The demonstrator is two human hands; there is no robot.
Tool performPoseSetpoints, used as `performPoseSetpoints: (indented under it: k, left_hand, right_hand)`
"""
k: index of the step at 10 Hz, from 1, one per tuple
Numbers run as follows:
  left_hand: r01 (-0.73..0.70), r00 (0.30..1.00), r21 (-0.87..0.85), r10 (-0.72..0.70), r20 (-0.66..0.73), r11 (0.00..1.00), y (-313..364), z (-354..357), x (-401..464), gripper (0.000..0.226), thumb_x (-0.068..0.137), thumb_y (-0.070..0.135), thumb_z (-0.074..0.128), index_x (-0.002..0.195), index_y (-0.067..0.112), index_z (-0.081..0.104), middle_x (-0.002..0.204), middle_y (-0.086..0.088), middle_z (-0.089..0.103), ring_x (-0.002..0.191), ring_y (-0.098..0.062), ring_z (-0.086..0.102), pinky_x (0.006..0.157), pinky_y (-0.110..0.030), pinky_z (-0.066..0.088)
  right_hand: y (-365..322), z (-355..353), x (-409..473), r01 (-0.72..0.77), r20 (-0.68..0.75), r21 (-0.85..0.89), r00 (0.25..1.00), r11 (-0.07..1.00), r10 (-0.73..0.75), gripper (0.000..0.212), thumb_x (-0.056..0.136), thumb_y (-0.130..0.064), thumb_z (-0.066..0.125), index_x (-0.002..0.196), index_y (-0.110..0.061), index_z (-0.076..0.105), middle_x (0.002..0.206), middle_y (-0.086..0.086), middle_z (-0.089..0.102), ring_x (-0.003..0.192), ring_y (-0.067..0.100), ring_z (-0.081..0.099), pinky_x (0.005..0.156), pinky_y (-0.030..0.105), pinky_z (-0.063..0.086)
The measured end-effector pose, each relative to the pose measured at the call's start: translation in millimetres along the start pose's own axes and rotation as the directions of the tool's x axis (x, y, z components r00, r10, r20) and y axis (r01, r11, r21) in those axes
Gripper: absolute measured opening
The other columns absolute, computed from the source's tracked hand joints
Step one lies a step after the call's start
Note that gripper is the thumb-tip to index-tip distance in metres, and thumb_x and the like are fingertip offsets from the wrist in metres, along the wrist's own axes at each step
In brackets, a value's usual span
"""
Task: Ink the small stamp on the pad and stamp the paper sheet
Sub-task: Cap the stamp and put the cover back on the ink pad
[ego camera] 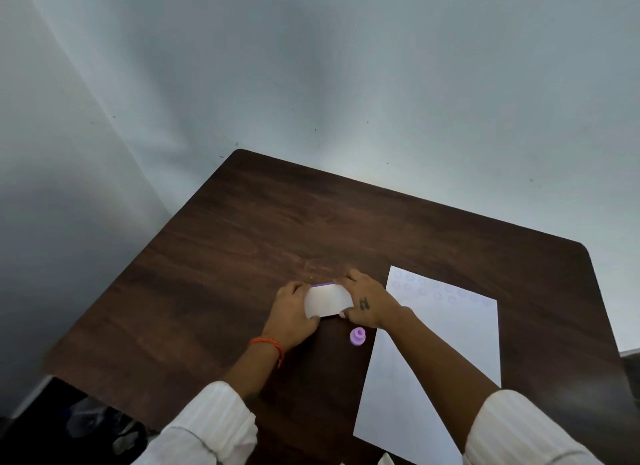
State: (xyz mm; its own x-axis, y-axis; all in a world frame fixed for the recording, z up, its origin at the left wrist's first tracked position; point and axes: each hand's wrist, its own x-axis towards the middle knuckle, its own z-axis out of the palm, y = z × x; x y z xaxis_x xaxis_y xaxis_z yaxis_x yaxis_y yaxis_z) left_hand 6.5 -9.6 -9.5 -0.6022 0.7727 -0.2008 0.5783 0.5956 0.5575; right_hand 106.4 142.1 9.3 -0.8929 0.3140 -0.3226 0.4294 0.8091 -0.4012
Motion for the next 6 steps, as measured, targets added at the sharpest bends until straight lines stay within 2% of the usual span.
performPoseSetpoints:
  k: [1,2,3,4,6]
  left_hand:
    - [-0.005,1.000,-0.006,0.005,0.010,1.000,0,-2,0,0.068,0.077,0.023,0.065,0.135,0.008,0.035,0.141,-0.011,0.037,0.130,-0.025,0.032,0.110,-0.036,0.029]
    - [0.000,1.000,-0.022,0.000,0.004,1.000,1,-5,-1,0.067,0.079,0.025,0.063,0.137,0.009,0.032,0.146,-0.010,0.032,0.133,-0.025,0.030,0.111,-0.035,0.027]
    - [0.010,0.999,-0.031,-0.011,-0.035,0.999,1,-7,0,0.064,0.083,0.028,0.060,0.138,0.012,0.031,0.151,-0.008,0.027,0.137,-0.024,0.026,0.112,-0.037,0.025]
    - [0.018,0.997,-0.024,-0.020,-0.080,1.000,3,-11,-2,0.061,0.087,0.029,0.057,0.139,0.015,0.029,0.153,-0.005,0.023,0.140,-0.023,0.022,0.113,-0.038,0.024]
    - [-0.085,0.975,0.076,0.099,-0.200,0.993,17,-28,5,0.057,0.092,0.031,0.046,0.141,0.014,0.022,0.155,-0.006,0.017,0.144,-0.022,0.008,0.115,-0.036,0.011]
  right_hand:
    - [-1,1,2,0.001,0.015,-0.017,1.000,1.000,-0.001,0.071,0.074,-0.028,0.069,0.134,-0.014,0.035,0.134,0.011,0.040,0.119,0.027,0.044,0.097,0.035,0.043]
    - [-2,-1,1,-0.007,0.020,-0.001,1.000,1.000,0.007,0.072,0.076,-0.029,0.066,0.137,-0.016,0.030,0.143,0.010,0.035,0.127,0.028,0.038,0.102,0.037,0.039]
    - [-3,-1,-1,-0.007,-0.062,0.041,0.998,0.999,0.009,0.071,0.079,-0.030,0.063,0.139,-0.019,0.027,0.153,0.005,0.025,0.137,0.027,0.028,0.109,0.039,0.032]
    - [-7,-5,-6,0.000,-0.171,0.063,0.985,0.998,0.011,0.065,0.083,-0.030,0.059,0.139,-0.020,0.028,0.153,0.003,0.026,0.138,0.025,0.028,0.109,0.038,0.031]
    - [-9,-26,-16,0.019,-0.353,0.066,0.936,0.998,0.005,0.059,0.090,-0.034,0.050,0.141,-0.019,0.025,0.154,0.003,0.025,0.140,0.022,0.024,0.111,0.036,0.028]
